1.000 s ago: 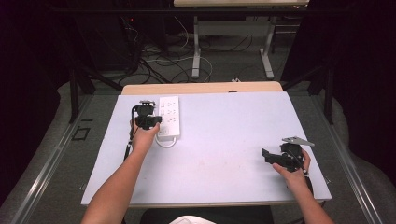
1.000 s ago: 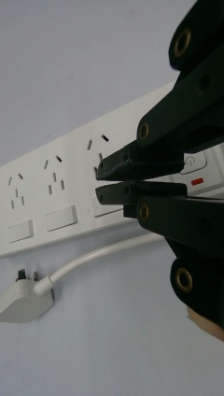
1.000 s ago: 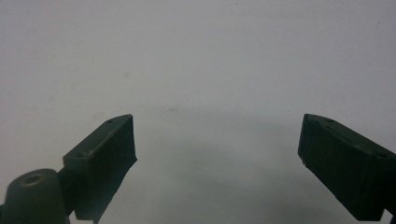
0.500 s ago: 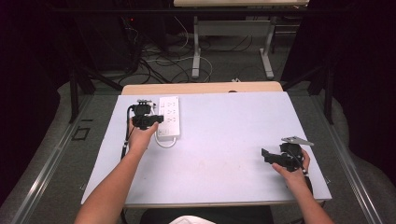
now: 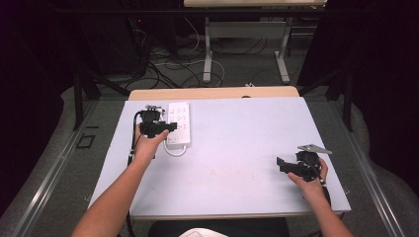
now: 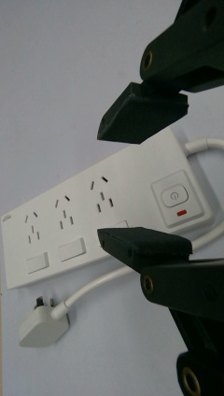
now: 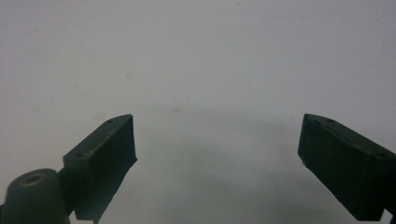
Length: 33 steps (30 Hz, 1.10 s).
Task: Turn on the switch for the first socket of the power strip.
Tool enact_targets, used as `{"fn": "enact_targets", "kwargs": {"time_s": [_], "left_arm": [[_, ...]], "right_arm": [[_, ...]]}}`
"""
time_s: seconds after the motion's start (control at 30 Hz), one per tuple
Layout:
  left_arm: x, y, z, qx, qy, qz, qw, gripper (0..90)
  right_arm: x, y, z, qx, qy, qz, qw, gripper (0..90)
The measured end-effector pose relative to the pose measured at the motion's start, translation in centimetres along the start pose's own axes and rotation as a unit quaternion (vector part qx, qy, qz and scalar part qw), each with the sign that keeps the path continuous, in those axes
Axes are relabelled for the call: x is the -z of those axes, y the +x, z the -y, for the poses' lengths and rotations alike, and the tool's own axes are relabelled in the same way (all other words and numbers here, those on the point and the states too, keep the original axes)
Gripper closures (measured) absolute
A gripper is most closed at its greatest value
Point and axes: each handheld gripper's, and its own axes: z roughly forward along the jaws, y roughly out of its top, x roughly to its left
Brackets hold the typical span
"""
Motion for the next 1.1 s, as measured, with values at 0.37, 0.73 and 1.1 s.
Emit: {"fn": "enact_targets", "kwargs": {"time_s": [0.37,0.73,1.1], "left_arm": [[1.5,-0.8,0.5,-0.027,-0.018,0.043,0.9985,30.3],[3.1,-1.3,1.6,-0.046,-0.011,0.056,0.9973,9.4],[5.8,-0.8,3.5,-0.049,-0.035,0.059,0.9964,0.2]], "right_arm": [[0.0,0.0,0.0,0.003,-0.001,0.001,1.0000,10.5],[0.0,0.1,0.0,0.003,0.001,0.001,1.0000,10.5],[0.0,0.1,0.0,0.002,0.000,0.002,1.0000,10.5]]}}
